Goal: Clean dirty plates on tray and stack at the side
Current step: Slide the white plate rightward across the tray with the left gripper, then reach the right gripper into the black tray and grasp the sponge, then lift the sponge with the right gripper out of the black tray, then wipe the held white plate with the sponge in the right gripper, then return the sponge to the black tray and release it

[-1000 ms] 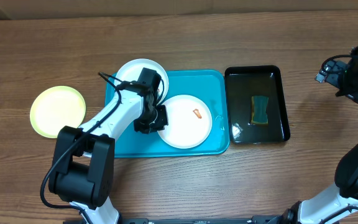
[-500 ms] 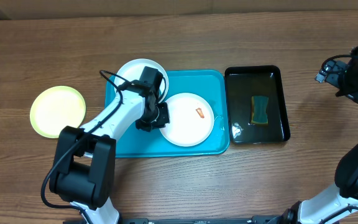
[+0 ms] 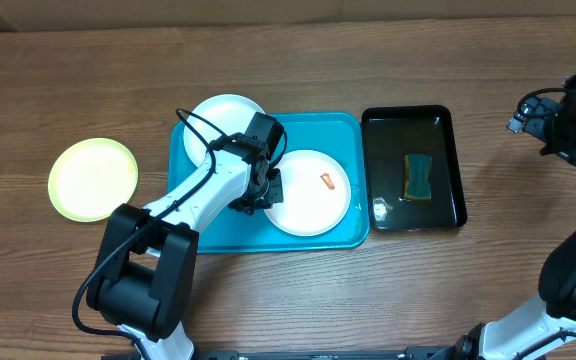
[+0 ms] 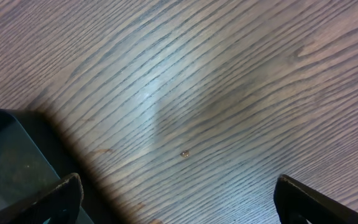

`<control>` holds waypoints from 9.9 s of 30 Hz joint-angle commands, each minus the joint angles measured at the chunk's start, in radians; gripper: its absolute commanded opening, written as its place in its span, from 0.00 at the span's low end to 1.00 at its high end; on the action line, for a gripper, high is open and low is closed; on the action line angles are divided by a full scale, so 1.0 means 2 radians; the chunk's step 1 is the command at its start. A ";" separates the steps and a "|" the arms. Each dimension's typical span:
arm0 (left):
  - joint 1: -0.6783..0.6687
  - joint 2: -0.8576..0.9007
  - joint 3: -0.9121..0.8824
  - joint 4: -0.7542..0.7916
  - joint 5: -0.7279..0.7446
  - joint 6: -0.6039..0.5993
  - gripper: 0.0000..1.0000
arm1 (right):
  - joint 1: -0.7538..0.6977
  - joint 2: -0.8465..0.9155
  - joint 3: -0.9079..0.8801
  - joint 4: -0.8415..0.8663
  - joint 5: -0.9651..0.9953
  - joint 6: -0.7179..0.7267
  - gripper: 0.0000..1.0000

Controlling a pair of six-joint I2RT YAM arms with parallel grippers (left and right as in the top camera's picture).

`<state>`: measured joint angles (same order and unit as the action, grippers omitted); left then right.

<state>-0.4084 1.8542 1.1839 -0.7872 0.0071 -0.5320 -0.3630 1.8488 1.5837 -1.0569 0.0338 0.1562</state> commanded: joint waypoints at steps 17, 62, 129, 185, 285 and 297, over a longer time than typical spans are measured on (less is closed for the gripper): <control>-0.003 -0.012 -0.002 0.007 -0.031 -0.017 0.29 | 0.021 -0.007 0.008 -0.073 -0.388 -0.025 1.00; -0.004 -0.012 -0.002 -0.003 -0.031 -0.016 0.40 | 0.244 -0.014 -0.209 0.112 -0.089 0.013 0.31; -0.006 -0.012 -0.047 0.043 -0.031 -0.013 0.32 | 0.243 -0.036 -0.249 0.179 -0.079 0.006 0.57; -0.006 -0.012 -0.047 0.044 -0.029 -0.017 0.05 | 0.276 -0.098 -0.182 0.084 0.069 0.025 0.04; -0.005 -0.012 -0.047 0.041 -0.030 -0.017 0.04 | 0.513 0.110 -0.112 0.160 -0.107 0.113 0.04; -0.005 -0.012 -0.047 0.041 -0.030 -0.017 0.04 | 0.397 -0.016 -0.087 0.122 -0.265 0.070 0.04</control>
<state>-0.4122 1.8305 1.1091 -0.6926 -0.0315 -0.5598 0.4709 1.9121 1.3788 -0.7967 -0.4175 0.3210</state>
